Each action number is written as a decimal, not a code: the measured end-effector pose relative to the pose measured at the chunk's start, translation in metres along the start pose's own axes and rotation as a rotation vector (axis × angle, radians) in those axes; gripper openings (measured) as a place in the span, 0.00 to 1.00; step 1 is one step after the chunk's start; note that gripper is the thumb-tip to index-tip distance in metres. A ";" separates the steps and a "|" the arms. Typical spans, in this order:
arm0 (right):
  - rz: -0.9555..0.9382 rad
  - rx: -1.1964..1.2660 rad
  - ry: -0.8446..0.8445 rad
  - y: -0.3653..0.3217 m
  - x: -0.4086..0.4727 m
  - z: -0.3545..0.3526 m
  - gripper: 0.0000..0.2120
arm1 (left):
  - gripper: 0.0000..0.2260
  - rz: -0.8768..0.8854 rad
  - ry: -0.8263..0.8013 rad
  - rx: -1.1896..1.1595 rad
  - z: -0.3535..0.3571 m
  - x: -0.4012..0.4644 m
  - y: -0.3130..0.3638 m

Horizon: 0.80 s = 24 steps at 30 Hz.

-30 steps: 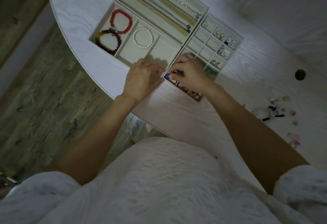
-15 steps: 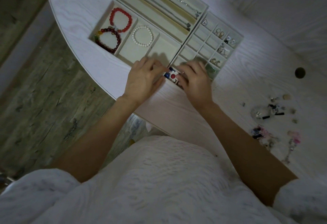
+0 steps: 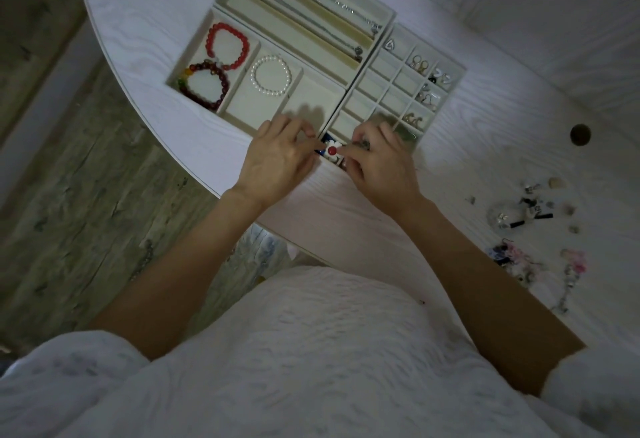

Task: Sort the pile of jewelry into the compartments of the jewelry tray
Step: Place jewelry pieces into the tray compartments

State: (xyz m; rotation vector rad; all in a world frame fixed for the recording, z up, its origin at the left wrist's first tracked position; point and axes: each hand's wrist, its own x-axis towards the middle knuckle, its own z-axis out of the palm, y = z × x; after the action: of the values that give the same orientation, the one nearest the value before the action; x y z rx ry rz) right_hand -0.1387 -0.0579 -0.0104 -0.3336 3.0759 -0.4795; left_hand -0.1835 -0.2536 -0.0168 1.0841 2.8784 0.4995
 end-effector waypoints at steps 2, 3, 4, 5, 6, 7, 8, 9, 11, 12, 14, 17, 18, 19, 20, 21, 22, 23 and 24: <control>0.054 0.063 -0.010 -0.001 0.000 0.001 0.09 | 0.12 -0.027 -0.010 -0.034 0.001 0.000 0.001; 0.087 0.108 -0.021 -0.002 0.000 0.000 0.09 | 0.12 -0.043 -0.009 -0.058 0.001 0.000 0.001; 0.119 0.152 -0.034 -0.003 0.000 -0.001 0.09 | 0.12 -0.054 -0.004 -0.088 0.001 0.000 0.002; 0.144 0.190 -0.050 -0.004 0.001 -0.002 0.10 | 0.12 -0.071 0.005 -0.124 0.001 0.000 0.003; 0.164 0.221 -0.057 -0.005 -0.001 -0.005 0.10 | 0.13 -0.088 0.019 -0.161 -0.001 -0.001 0.006; 0.172 0.246 -0.055 -0.005 -0.002 -0.009 0.10 | 0.13 -0.112 0.038 -0.195 -0.002 0.000 0.010; 0.161 0.271 -0.049 -0.005 -0.003 -0.013 0.10 | 0.12 -0.146 0.059 -0.226 -0.004 -0.001 0.013; 0.153 0.294 -0.041 -0.004 -0.007 -0.018 0.11 | 0.12 -0.165 0.076 -0.248 -0.006 -0.001 0.019; 0.166 0.340 -0.021 0.002 -0.023 -0.032 0.11 | 0.11 -0.157 0.069 -0.248 -0.004 0.001 0.038; 0.190 0.352 0.001 0.009 -0.036 -0.038 0.11 | 0.12 -0.142 0.045 -0.235 -0.002 0.004 0.050; 0.254 0.344 0.066 0.024 -0.066 -0.046 0.10 | 0.15 -0.117 -0.016 -0.188 0.005 0.010 0.070; 0.395 0.299 0.170 0.052 -0.116 -0.048 0.09 | 0.19 -0.100 -0.086 -0.077 0.014 0.019 0.091; 0.470 0.270 0.194 0.062 -0.133 -0.050 0.09 | 0.19 -0.094 -0.098 -0.054 0.016 0.021 0.097; 0.554 0.234 0.209 0.072 -0.148 -0.050 0.09 | 0.19 -0.095 -0.098 -0.030 0.018 0.023 0.100; 0.634 0.195 0.221 0.082 -0.162 -0.051 0.09 | 0.17 -0.090 -0.106 -0.016 0.020 0.026 0.106; 0.694 0.154 0.216 0.088 -0.168 -0.049 0.10 | 0.15 -0.092 -0.103 0.002 0.021 0.025 0.103; 0.735 0.111 0.214 0.097 -0.177 -0.049 0.10 | 0.14 -0.075 -0.093 0.010 0.023 0.025 0.107; 0.747 0.074 0.201 0.103 -0.182 -0.048 0.10 | 0.13 -0.059 -0.086 0.009 0.024 0.024 0.107; 0.741 0.053 0.188 0.109 -0.185 -0.046 0.10 | 0.11 -0.061 -0.079 -0.005 0.023 0.024 0.109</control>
State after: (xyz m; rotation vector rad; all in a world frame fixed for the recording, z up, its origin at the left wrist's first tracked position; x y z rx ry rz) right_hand 0.0172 0.0959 -0.0034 0.8648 3.0244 -0.5601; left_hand -0.1282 -0.1543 -0.0036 0.9890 2.8305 0.4500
